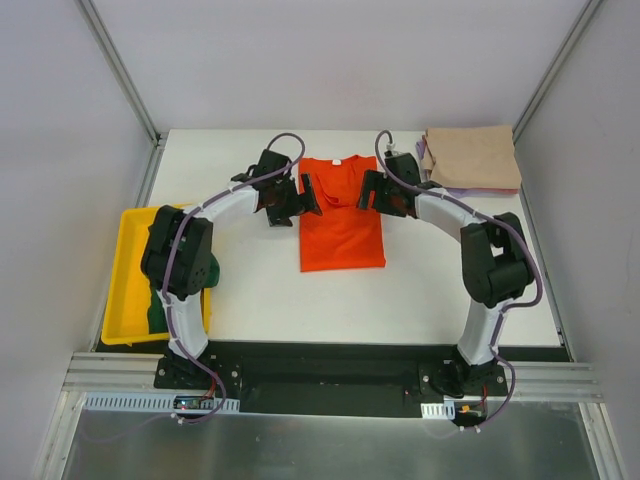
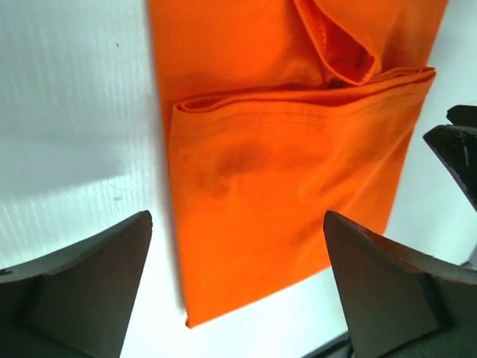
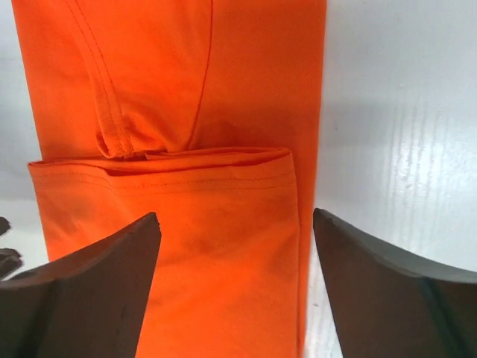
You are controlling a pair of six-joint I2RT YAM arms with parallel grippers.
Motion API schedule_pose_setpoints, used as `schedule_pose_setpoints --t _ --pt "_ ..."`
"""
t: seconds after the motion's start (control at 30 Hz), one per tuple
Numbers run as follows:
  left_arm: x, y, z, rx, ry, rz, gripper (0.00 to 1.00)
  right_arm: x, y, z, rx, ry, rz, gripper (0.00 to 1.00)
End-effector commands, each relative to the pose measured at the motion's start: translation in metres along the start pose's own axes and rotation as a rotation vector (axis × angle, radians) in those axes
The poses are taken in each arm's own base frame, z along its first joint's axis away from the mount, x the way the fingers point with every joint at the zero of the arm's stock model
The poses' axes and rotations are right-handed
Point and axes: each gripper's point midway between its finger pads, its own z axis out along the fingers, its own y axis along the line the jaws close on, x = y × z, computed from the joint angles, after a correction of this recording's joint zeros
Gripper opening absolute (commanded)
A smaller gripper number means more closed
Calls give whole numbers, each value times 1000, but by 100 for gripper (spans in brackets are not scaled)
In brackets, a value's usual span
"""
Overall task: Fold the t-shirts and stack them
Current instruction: Fold the folded rectangular tshirt in 1/3 of the way
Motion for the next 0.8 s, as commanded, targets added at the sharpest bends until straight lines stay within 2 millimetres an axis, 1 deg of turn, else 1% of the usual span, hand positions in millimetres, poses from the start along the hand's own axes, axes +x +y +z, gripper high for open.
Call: schedule_pose_setpoints --t 0.0,0.03,0.07,0.1,0.17,0.2,0.23,0.27,0.3,0.33,0.43,0.5,0.6,0.63,0.73,0.77 --pt "-15 -27 -46 84 -80 39 99 -31 20 -40 -73 -86 -27 99" --pt "-12 -25 -55 83 -94 38 99 -28 23 -48 -88 -86 -27 96" --pt "-4 -22 -66 83 -103 34 99 -21 24 -54 -99 -81 -33 96" --pt "2 -18 -72 78 -108 27 99 -18 27 -64 -121 -82 -38 96" --pt "19 -11 -83 79 -101 10 99 2 26 -74 -140 -51 -32 96" --pt "31 -6 -84 77 -86 6 99 11 26 -81 -146 -47 -33 96" --pt "43 -1 -86 74 -69 3 99 24 21 -84 -142 -30 -27 96" --pt "54 3 -86 73 -55 3 99 32 17 -89 -136 -28 -13 96" --pt "66 7 -86 70 -33 5 99 49 8 -91 -122 -4 3 96" --pt "75 12 -86 66 -16 2 99 62 2 -93 -112 13 22 96" --pt "98 24 -77 41 34 -13 99 91 -12 -97 -85 48 106 96" --pt "106 23 -71 52 63 -12 99 103 -17 -96 -69 61 159 96" --pt "115 23 -60 46 96 -10 99 113 -19 -91 -77 67 221 96" --pt "117 24 -56 41 103 -10 96 114 -19 -90 -80 61 232 96" --pt "122 35 -42 -3 132 -20 81 118 -23 -85 -54 70 284 96" --pt "124 35 -38 -5 145 -22 75 120 -24 -83 -47 75 297 96"
